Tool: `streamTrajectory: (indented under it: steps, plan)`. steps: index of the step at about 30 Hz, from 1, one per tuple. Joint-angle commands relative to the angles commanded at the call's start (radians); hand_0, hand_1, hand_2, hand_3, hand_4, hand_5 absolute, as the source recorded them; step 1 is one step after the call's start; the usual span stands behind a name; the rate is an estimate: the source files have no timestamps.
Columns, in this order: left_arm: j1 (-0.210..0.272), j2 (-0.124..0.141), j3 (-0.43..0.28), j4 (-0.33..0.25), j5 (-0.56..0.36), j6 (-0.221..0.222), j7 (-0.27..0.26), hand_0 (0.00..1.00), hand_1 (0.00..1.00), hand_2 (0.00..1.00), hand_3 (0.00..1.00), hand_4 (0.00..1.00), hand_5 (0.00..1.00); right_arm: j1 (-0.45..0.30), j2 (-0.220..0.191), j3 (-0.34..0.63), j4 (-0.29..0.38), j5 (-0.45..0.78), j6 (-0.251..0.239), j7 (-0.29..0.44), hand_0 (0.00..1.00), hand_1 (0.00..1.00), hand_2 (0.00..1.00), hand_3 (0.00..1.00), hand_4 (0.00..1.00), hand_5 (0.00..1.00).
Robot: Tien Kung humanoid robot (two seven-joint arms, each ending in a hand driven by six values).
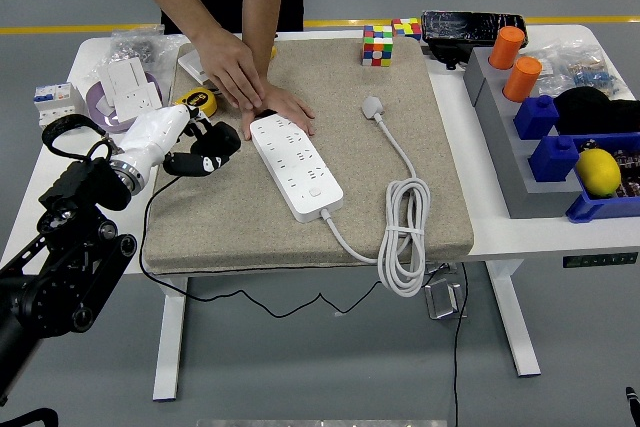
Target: Pick up the plug,place it near the board,insert it into the board,press the button
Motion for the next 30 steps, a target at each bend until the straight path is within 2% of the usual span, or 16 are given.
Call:
streamTrajectory:
  steps: [15,16,21,22,27,28,30]
  plan:
    - [0.017,0.006,0.007,0.011,0.000,-0.009,0.003,0.462,0.630,0.555,0.384,0.624,0.228,0.001,0.000,-0.001,-0.001,0.002,-0.002,-0.002,0.927,0.873,0.818,0.843,0.998,0.998]
    - [0.017,0.007,0.009,0.011,0.000,-0.011,0.003,0.461,0.630,0.558,0.399,0.650,0.247,0.001,0.000,-0.002,-0.001,0.003,-0.002,-0.002,0.926,0.873,0.818,0.843,0.998,0.998]
    - [0.018,0.008,0.012,0.016,0.000,-0.025,0.000,0.461,0.630,0.558,0.399,0.650,0.247,0.004,0.000,0.002,0.000,0.000,-0.002,-0.002,0.926,0.873,0.818,0.843,0.998,0.998]
    - [0.018,0.010,0.015,0.018,0.000,-0.028,-0.001,0.460,0.626,0.560,0.419,0.710,0.232,0.005,0.000,0.002,0.000,0.000,-0.002,-0.002,0.927,0.873,0.818,0.843,0.998,0.998]
    - [0.017,0.012,0.019,0.021,0.000,-0.033,0.000,0.460,0.626,0.560,0.419,0.710,0.232,0.005,0.000,0.003,0.000,0.001,-0.001,-0.002,0.927,0.873,0.818,0.843,0.998,0.998]
    - [0.017,0.012,0.021,0.021,0.000,-0.034,0.000,0.457,0.625,0.564,0.428,0.744,0.219,0.005,0.000,0.002,0.000,0.001,-0.001,-0.002,0.926,0.873,0.818,0.843,0.998,0.998]
    - [0.017,0.012,0.024,0.021,0.000,-0.037,-0.001,0.457,0.625,0.564,0.428,0.744,0.219,0.005,-0.001,0.003,0.000,0.000,-0.001,-0.003,0.926,0.873,0.818,0.843,0.998,0.998]
